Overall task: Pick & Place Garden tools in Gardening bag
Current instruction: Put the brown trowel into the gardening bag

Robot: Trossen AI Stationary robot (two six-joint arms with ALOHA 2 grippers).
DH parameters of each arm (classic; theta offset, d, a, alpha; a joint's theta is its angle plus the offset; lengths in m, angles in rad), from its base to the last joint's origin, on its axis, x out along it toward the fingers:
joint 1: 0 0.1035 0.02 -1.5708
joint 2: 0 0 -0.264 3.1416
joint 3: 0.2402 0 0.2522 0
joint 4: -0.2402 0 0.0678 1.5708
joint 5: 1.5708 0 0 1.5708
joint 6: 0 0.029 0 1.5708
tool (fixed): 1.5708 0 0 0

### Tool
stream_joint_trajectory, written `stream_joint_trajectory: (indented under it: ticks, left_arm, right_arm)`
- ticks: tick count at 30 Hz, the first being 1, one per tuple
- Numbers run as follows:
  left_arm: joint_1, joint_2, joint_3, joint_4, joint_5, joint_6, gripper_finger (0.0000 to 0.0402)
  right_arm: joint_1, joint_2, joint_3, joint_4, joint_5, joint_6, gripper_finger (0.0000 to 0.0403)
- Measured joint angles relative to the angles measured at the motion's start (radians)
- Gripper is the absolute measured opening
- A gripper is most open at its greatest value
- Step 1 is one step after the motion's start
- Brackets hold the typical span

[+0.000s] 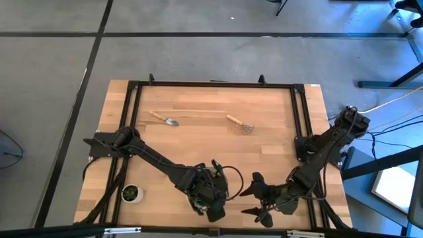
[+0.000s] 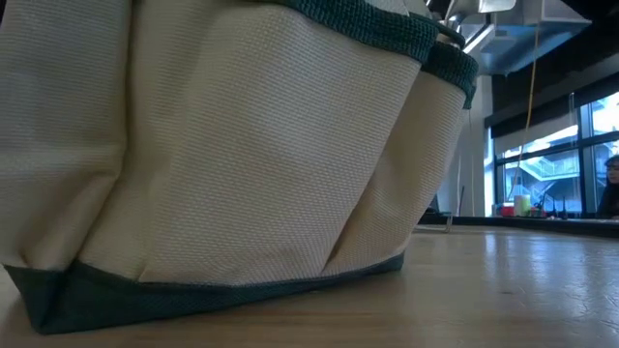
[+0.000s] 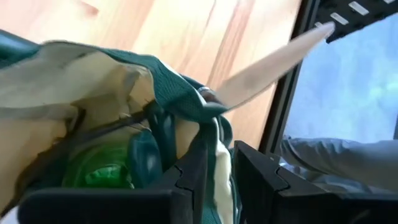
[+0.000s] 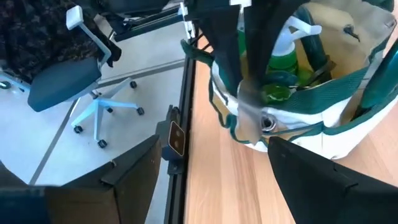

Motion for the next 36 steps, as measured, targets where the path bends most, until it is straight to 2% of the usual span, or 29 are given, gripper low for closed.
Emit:
stream_joint_trajectory:
  ticks: [9, 13, 17, 23, 27, 36]
  left_arm:
    - [-0.007, 0.0, 0.0, 0.001, 0.014, 0.0, 0.0074]
    - [-0.006, 0.0, 0.0, -0.001, 0.01, 0.0, 0.0074]
    - [-0.006, 0.0, 0.0, -0.001, 0.003, 0.008, 0.0074]
    - [-0.006, 0.0, 0.0, -0.001, -0.021, 0.009, 0.0075]
    - [-0.006, 0.0, 0.0, -0.001, -0.043, 0.009, 0.0075]
    - [-0.008, -0.055, -0.001, -0.003, -0.143, 0.043, 0.0042]
  right_arm:
    - [-0.061, 0.0, 0.0, 0.007, 0.01, -0.003, 0.0298]
    - [-0.059, 0.0, 0.0, 0.02, -0.067, -0.012, 0.0298]
    - [-0.037, 0.0, 0.0, 0.028, -0.229, -0.036, 0.0298]
    - [-0.028, 0.001, 0.0, 0.056, -0.407, 0.141, 0.0298]
    - [-0.027, 0.001, 0.0, 0.097, -0.522, 0.164, 0.0298]
    - [-0.03, 0.002, 0.0, 0.092, -0.524, 0.162, 0.0298]
